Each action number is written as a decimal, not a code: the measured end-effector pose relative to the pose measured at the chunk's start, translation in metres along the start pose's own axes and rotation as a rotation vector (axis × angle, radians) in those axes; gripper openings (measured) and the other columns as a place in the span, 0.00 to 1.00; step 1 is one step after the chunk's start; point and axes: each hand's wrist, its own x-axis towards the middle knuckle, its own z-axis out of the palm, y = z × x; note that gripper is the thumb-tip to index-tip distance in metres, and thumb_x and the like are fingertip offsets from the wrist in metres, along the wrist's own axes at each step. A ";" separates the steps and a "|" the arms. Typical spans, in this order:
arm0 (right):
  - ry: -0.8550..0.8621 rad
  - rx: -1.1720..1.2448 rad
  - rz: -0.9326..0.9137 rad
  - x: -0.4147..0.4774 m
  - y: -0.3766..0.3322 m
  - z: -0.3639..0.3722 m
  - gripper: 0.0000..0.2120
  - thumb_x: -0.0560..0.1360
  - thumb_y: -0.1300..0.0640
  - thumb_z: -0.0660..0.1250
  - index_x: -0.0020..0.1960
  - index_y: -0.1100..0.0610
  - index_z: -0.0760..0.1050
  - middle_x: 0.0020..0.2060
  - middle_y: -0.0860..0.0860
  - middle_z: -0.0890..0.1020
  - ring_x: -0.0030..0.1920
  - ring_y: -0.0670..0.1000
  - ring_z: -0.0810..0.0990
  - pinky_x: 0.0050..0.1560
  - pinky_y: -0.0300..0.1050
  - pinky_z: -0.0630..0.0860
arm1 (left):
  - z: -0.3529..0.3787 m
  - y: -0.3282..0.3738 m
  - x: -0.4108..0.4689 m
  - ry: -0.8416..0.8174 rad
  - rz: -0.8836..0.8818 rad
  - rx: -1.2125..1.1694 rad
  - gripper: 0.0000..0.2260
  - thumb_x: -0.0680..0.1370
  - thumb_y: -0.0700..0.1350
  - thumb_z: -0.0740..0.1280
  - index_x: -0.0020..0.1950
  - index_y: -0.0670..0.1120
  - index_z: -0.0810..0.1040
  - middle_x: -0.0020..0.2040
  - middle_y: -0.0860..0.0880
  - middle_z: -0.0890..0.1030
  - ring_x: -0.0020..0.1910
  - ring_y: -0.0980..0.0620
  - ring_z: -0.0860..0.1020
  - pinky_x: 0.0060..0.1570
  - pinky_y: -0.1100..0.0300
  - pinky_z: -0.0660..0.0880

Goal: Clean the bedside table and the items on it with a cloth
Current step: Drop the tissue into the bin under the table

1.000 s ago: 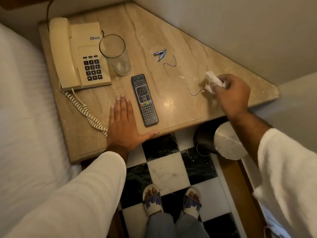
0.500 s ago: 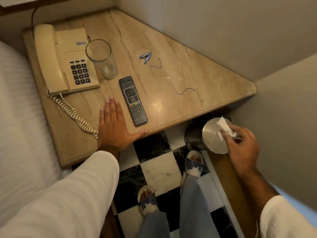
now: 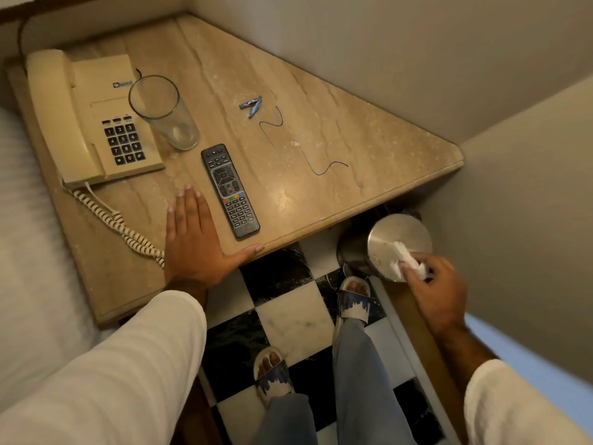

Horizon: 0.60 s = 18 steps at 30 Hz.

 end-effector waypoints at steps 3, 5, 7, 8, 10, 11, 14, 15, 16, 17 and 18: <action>-0.118 -0.075 -0.029 -0.008 0.022 0.012 0.12 0.78 0.49 0.74 0.59 0.52 0.82 0.53 0.50 0.83 0.51 0.51 0.82 0.50 0.51 0.83 | 0.001 -0.001 0.000 0.002 -0.001 0.004 0.66 0.65 0.87 0.54 0.84 0.37 0.47 0.86 0.38 0.50 0.85 0.38 0.51 0.83 0.39 0.52; -0.197 -0.120 -0.020 -0.010 0.036 0.017 0.12 0.78 0.44 0.72 0.59 0.47 0.82 0.51 0.46 0.82 0.49 0.47 0.81 0.50 0.49 0.82 | 0.002 -0.001 0.001 -0.002 -0.001 0.010 0.66 0.65 0.87 0.53 0.84 0.37 0.47 0.86 0.37 0.50 0.85 0.38 0.51 0.83 0.39 0.53; -0.257 -0.172 0.000 -0.008 0.048 0.022 0.15 0.77 0.40 0.70 0.59 0.45 0.81 0.50 0.45 0.82 0.48 0.46 0.81 0.50 0.47 0.81 | 0.002 -0.001 0.001 0.001 0.001 0.012 0.66 0.65 0.87 0.52 0.84 0.37 0.47 0.86 0.37 0.50 0.85 0.38 0.51 0.83 0.40 0.52; -0.279 -0.208 0.004 -0.006 0.053 0.025 0.15 0.77 0.39 0.69 0.59 0.45 0.81 0.50 0.44 0.81 0.48 0.45 0.80 0.48 0.45 0.80 | 0.003 -0.001 0.001 0.009 0.001 0.010 0.66 0.65 0.87 0.52 0.84 0.37 0.47 0.86 0.37 0.50 0.85 0.38 0.51 0.83 0.40 0.52; -0.295 -0.260 0.011 0.001 0.060 0.031 0.14 0.78 0.40 0.69 0.60 0.45 0.81 0.50 0.44 0.81 0.46 0.42 0.77 0.43 0.38 0.73 | 0.004 0.000 0.001 0.021 -0.001 0.007 0.66 0.65 0.87 0.53 0.84 0.37 0.48 0.86 0.38 0.50 0.85 0.38 0.51 0.83 0.41 0.51; -0.288 -0.263 0.025 0.006 0.063 0.035 0.13 0.78 0.41 0.70 0.59 0.46 0.81 0.49 0.45 0.81 0.44 0.40 0.76 0.41 0.36 0.71 | 0.005 0.000 0.001 0.020 -0.001 0.009 0.66 0.65 0.87 0.53 0.84 0.37 0.48 0.86 0.38 0.50 0.85 0.38 0.51 0.83 0.41 0.51; -0.208 -0.197 0.108 0.024 0.063 0.042 0.15 0.80 0.42 0.70 0.61 0.50 0.82 0.49 0.50 0.83 0.43 0.44 0.78 0.37 0.38 0.70 | 0.006 -0.002 0.001 0.019 0.002 0.019 0.66 0.65 0.87 0.53 0.84 0.38 0.47 0.86 0.38 0.49 0.85 0.39 0.51 0.83 0.41 0.51; -0.186 -0.165 0.138 0.032 0.061 0.046 0.18 0.80 0.43 0.70 0.63 0.52 0.81 0.53 0.54 0.84 0.45 0.49 0.80 0.40 0.39 0.72 | 0.007 -0.002 0.001 0.021 0.003 0.024 0.65 0.65 0.87 0.53 0.84 0.38 0.47 0.86 0.38 0.49 0.85 0.39 0.51 0.83 0.41 0.51; -0.176 -0.128 0.167 0.039 0.058 0.048 0.21 0.80 0.43 0.70 0.67 0.54 0.79 0.58 0.57 0.84 0.51 0.54 0.82 0.46 0.43 0.75 | 0.007 -0.002 0.001 0.022 0.005 0.027 0.65 0.65 0.87 0.53 0.84 0.38 0.47 0.86 0.38 0.49 0.85 0.39 0.50 0.83 0.41 0.51; -0.175 -0.079 0.205 0.045 0.053 0.051 0.24 0.80 0.43 0.71 0.71 0.54 0.76 0.63 0.59 0.82 0.58 0.58 0.81 0.54 0.48 0.78 | 0.007 -0.002 0.001 0.023 0.005 0.029 0.65 0.65 0.87 0.53 0.84 0.37 0.47 0.86 0.38 0.49 0.85 0.39 0.50 0.83 0.41 0.51; -0.172 -0.030 0.248 0.049 0.047 0.052 0.27 0.80 0.43 0.70 0.75 0.55 0.73 0.67 0.60 0.80 0.64 0.61 0.80 0.62 0.53 0.78 | 0.007 -0.001 0.002 0.021 0.006 0.031 0.65 0.65 0.87 0.53 0.84 0.37 0.47 0.86 0.38 0.49 0.85 0.39 0.50 0.83 0.41 0.50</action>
